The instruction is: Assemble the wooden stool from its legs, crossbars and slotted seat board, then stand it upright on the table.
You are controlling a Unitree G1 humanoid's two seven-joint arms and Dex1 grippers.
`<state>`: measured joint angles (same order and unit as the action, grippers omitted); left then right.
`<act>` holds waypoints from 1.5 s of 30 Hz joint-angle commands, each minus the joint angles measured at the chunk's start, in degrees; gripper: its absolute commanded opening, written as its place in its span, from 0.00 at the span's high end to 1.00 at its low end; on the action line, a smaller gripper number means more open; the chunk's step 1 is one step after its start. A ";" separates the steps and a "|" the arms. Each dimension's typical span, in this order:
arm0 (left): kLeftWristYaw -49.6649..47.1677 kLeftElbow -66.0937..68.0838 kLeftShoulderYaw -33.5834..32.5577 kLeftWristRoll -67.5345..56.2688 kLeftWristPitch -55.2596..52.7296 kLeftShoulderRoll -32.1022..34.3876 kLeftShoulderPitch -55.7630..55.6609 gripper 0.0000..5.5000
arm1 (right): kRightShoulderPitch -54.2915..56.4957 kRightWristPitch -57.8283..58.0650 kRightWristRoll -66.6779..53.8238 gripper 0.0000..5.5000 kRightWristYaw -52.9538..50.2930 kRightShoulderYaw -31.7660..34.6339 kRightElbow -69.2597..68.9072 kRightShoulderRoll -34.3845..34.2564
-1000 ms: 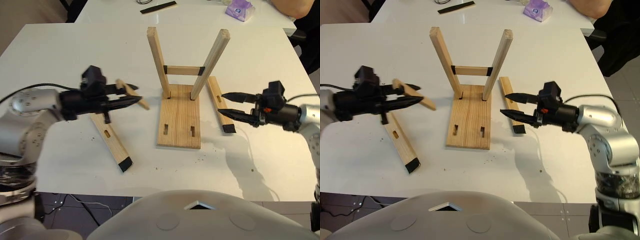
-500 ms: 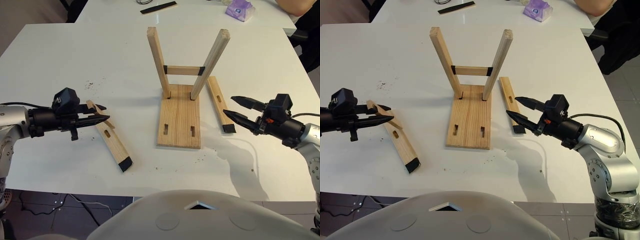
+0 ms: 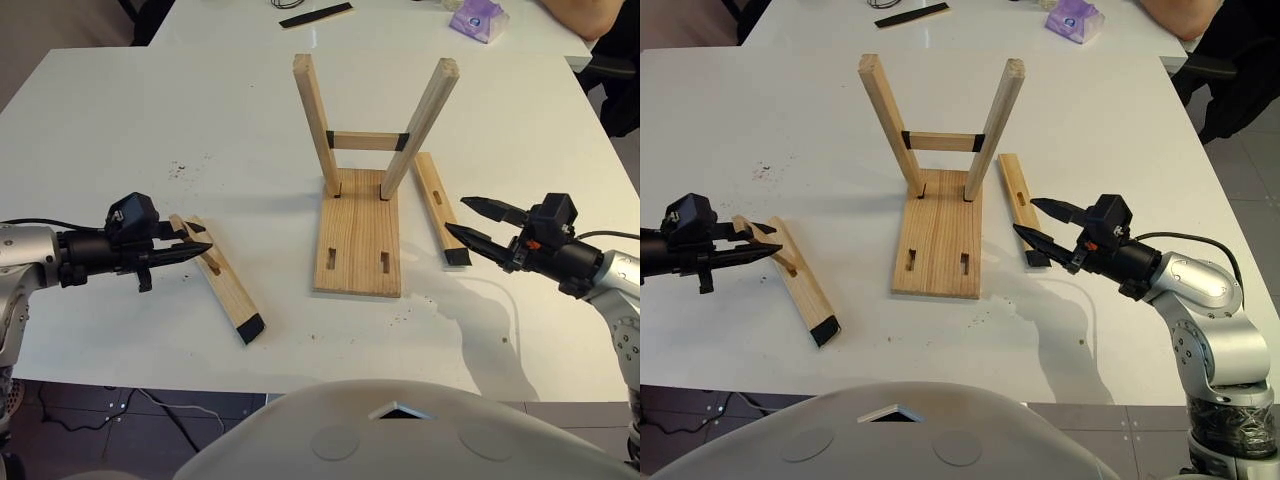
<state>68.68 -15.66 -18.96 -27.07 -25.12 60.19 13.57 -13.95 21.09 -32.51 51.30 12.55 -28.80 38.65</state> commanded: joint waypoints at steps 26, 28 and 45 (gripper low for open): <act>-10.94 3.85 10.12 7.30 12.91 -13.66 -0.33 0.76 | 7.18 -0.74 2.07 0.56 3.31 -3.22 5.26 3.44; -12.54 3.25 11.67 6.86 12.55 -15.40 -1.73 0.76 | 8.25 -0.74 2.14 0.56 4.07 -3.51 6.13 3.91; -19.60 2.97 16.23 7.63 15.90 -23.28 -1.08 0.76 | 11.07 -1.44 3.51 0.56 7.06 -5.21 9.19 5.12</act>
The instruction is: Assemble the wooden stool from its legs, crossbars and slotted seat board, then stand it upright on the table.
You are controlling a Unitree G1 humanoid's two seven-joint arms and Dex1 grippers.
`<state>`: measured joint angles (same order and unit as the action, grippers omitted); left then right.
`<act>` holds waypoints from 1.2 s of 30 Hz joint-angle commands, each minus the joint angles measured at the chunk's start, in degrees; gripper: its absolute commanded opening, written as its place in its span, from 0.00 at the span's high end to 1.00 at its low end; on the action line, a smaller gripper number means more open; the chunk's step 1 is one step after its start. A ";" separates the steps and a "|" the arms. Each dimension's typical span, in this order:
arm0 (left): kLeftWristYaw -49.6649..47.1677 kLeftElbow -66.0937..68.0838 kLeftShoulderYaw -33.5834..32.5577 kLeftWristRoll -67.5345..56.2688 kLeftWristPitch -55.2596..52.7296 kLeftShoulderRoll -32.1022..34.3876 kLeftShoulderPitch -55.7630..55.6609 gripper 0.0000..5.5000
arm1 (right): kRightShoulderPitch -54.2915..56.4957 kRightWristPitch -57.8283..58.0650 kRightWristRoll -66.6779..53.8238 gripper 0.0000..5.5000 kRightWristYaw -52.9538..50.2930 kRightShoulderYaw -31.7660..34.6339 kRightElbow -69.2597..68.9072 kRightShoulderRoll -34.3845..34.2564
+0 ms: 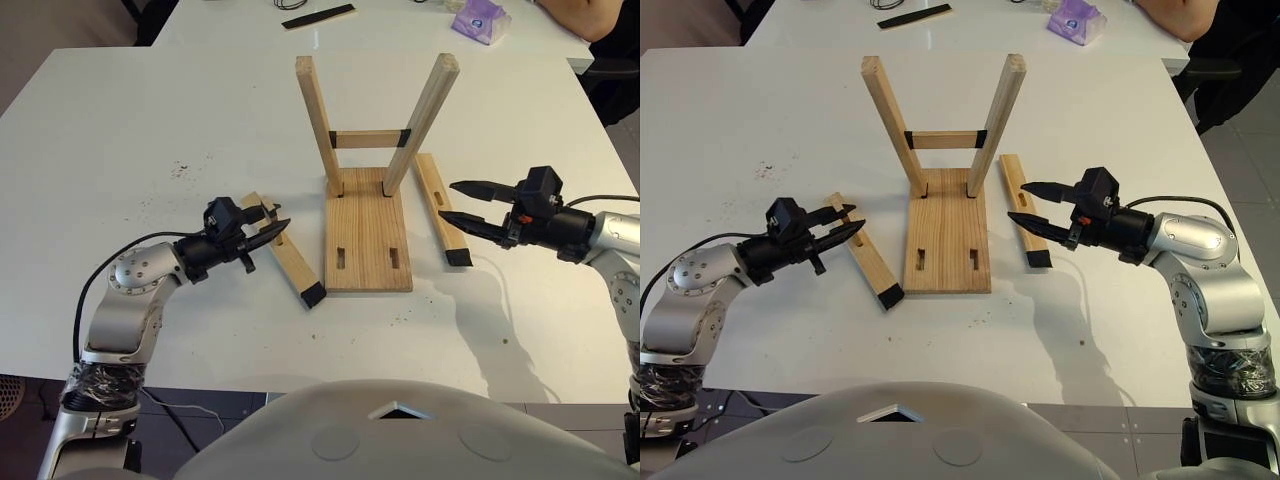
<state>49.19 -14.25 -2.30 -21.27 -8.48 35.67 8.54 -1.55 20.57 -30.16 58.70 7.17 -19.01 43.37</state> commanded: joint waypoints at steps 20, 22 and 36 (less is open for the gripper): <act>-0.73 5.40 5.98 3.21 -3.53 1.51 5.31 0.61 | 0.59 -0.84 1.78 0.56 -0.31 -1.35 0.84 -0.21; -0.72 7.52 5.84 4.03 -1.95 1.16 5.81 0.55 | 0.15 -1.09 1.99 0.56 -0.42 -1.37 0.98 -0.31; 2.79 -7.37 -6.99 -15.25 -8.83 2.10 5.73 0.43 | -0.79 -2.02 2.52 0.56 -0.63 -1.18 1.57 -0.30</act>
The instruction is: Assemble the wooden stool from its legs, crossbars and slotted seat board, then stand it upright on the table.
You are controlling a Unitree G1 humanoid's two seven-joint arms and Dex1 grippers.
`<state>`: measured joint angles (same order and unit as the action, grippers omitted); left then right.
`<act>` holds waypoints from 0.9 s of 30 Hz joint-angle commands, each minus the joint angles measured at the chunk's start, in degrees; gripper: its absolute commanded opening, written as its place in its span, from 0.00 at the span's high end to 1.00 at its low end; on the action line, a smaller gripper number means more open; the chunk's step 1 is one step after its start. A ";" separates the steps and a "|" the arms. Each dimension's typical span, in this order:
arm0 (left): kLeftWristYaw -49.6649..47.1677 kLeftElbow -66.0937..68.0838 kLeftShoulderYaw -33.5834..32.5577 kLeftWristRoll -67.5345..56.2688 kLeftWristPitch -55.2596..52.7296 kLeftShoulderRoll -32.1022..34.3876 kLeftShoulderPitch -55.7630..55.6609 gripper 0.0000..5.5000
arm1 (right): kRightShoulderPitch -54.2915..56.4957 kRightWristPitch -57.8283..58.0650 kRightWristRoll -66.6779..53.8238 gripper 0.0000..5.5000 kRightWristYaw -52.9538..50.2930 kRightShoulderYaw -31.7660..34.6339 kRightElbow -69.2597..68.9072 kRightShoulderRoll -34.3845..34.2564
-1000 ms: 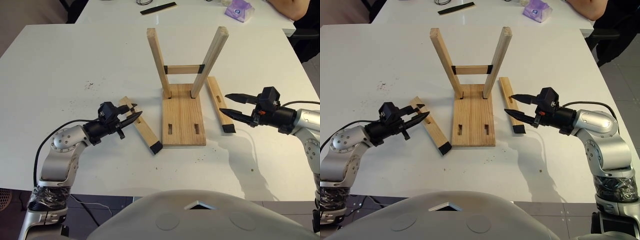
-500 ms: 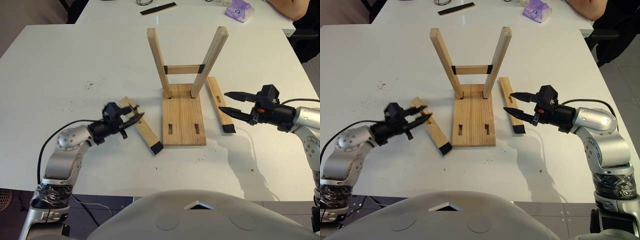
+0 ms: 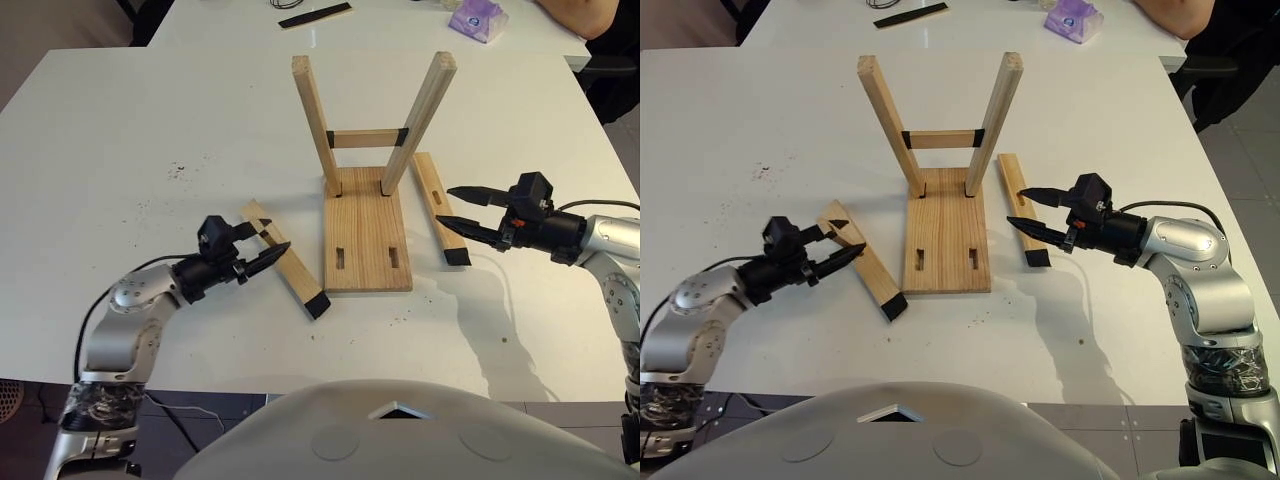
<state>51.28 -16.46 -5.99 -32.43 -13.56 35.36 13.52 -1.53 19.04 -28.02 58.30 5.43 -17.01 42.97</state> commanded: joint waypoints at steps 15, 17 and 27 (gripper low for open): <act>-12.61 -18.78 -10.57 -26.99 -19.49 5.58 -14.12 0.43 | -1.44 1.60 -4.03 0.56 -1.67 2.22 -3.56 -0.79; -15.01 -18.76 -8.72 -25.69 -19.70 4.45 -15.61 0.43 | -0.80 2.04 -4.44 0.56 -1.94 1.77 -4.00 -1.02; -19.93 -19.86 -6.78 -25.48 -20.45 1.76 -18.06 0.43 | 1.07 2.18 -4.17 0.56 -1.70 1.32 -3.50 -1.21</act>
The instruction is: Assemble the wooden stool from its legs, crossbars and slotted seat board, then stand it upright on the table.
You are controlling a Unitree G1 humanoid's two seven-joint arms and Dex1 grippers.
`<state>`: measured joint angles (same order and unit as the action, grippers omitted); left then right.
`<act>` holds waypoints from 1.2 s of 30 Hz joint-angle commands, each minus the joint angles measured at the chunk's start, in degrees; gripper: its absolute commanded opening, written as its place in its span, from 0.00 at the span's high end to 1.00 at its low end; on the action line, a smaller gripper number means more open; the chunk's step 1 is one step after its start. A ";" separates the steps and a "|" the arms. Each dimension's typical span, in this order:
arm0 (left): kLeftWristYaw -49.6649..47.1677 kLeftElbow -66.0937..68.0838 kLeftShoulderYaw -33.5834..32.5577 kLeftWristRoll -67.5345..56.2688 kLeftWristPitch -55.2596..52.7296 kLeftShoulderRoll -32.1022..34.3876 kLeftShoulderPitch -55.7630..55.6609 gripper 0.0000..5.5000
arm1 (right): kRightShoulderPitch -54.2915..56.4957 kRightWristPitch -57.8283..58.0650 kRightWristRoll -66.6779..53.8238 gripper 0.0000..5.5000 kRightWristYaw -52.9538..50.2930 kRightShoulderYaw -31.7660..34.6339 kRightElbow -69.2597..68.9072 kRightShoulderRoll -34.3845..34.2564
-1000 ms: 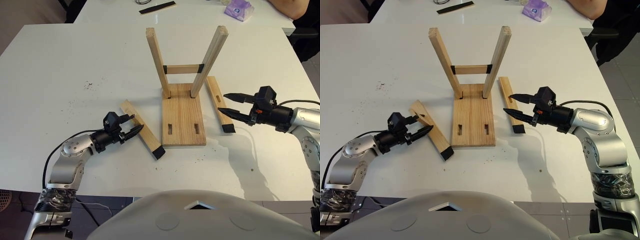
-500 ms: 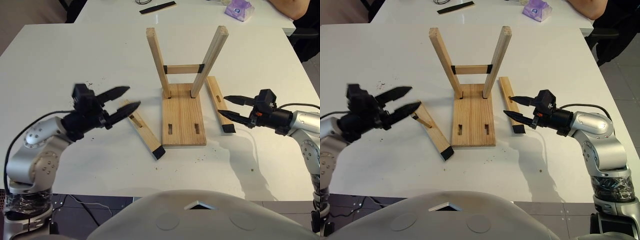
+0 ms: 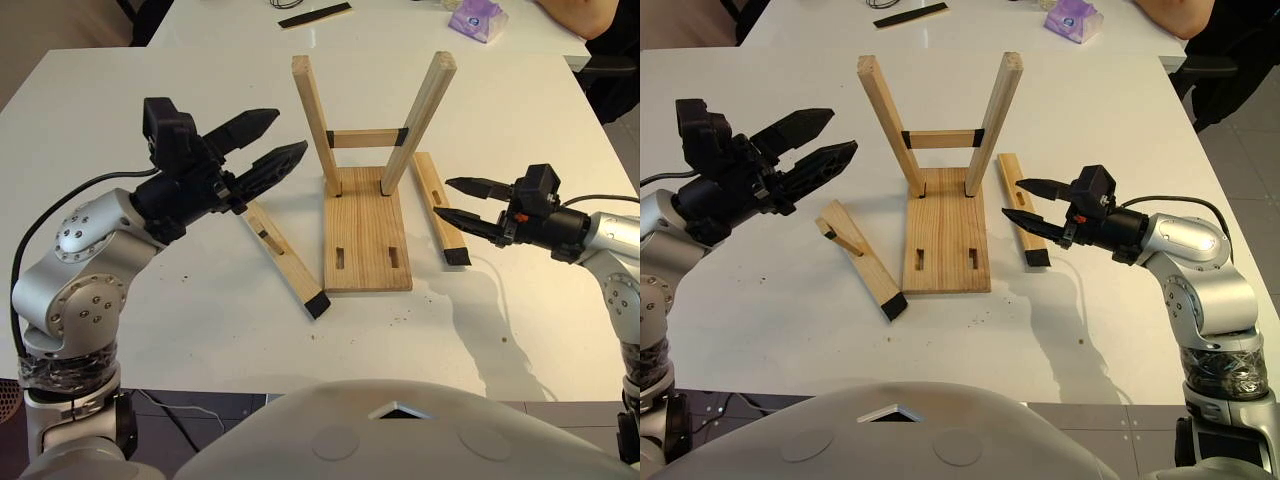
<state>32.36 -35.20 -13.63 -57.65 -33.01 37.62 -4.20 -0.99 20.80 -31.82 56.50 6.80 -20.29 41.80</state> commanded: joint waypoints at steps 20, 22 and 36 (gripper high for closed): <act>-0.13 -5.15 1.01 1.26 -0.42 2.86 -5.83 0.43 | -1.58 -1.26 1.50 0.56 -0.52 -0.33 0.65 -1.00; 0.53 -7.41 2.66 1.50 -1.64 3.36 -0.63 0.43 | -1.34 -1.30 1.48 0.56 -0.92 -0.40 0.67 -1.21; 4.30 -1.03 20.80 24.56 6.32 0.92 27.76 0.43 | -1.21 -2.29 2.99 0.56 -1.36 -1.28 1.10 -1.56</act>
<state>34.76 -39.74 5.24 -37.84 -29.36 37.60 22.29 -2.67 18.95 -29.59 55.31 6.32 -18.96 40.60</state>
